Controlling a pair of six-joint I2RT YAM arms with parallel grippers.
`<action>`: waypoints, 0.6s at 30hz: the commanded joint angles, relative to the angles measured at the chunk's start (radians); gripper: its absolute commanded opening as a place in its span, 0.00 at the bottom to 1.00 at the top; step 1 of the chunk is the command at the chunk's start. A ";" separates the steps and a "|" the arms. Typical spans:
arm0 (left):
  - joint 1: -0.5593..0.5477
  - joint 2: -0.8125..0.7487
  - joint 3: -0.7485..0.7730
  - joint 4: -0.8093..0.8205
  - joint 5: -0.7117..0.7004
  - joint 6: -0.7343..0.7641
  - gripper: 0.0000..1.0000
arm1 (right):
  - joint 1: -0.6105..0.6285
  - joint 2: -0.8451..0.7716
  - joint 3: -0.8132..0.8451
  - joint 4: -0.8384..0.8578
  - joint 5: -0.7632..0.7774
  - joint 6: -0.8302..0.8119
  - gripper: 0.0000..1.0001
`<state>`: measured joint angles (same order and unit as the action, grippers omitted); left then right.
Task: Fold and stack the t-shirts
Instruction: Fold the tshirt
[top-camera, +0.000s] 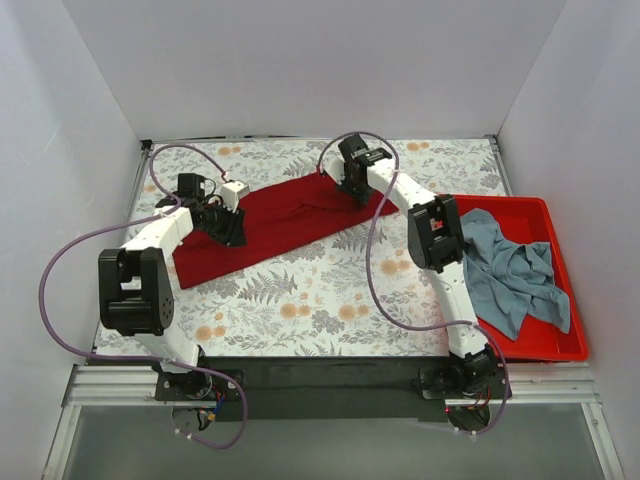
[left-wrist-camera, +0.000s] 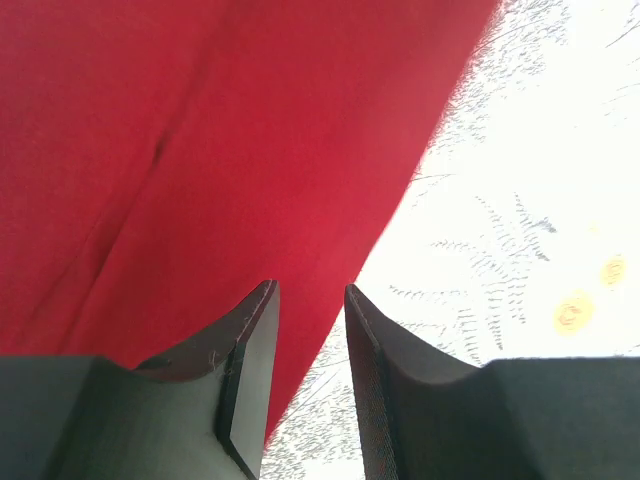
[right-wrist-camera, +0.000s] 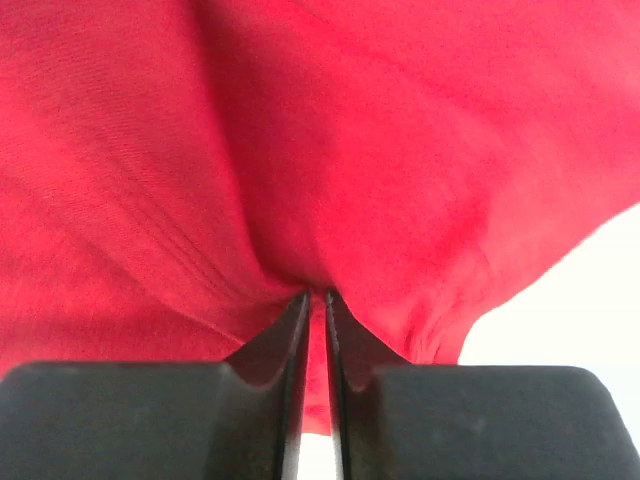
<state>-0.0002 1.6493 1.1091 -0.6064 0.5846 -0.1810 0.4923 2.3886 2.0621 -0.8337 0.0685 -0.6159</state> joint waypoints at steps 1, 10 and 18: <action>-0.001 -0.020 0.011 0.022 -0.032 0.060 0.31 | -0.061 0.184 0.333 0.225 0.169 -0.084 0.18; -0.118 0.133 0.133 0.005 -0.304 0.170 0.34 | -0.061 -0.189 -0.049 0.584 0.143 -0.087 0.63; -0.233 0.182 0.038 -0.070 -0.479 0.209 0.28 | -0.067 -0.430 -0.183 0.418 0.061 0.013 0.78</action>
<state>-0.2039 1.8404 1.1854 -0.6075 0.1898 -0.0116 0.4259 2.0323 1.9118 -0.3714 0.1787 -0.6640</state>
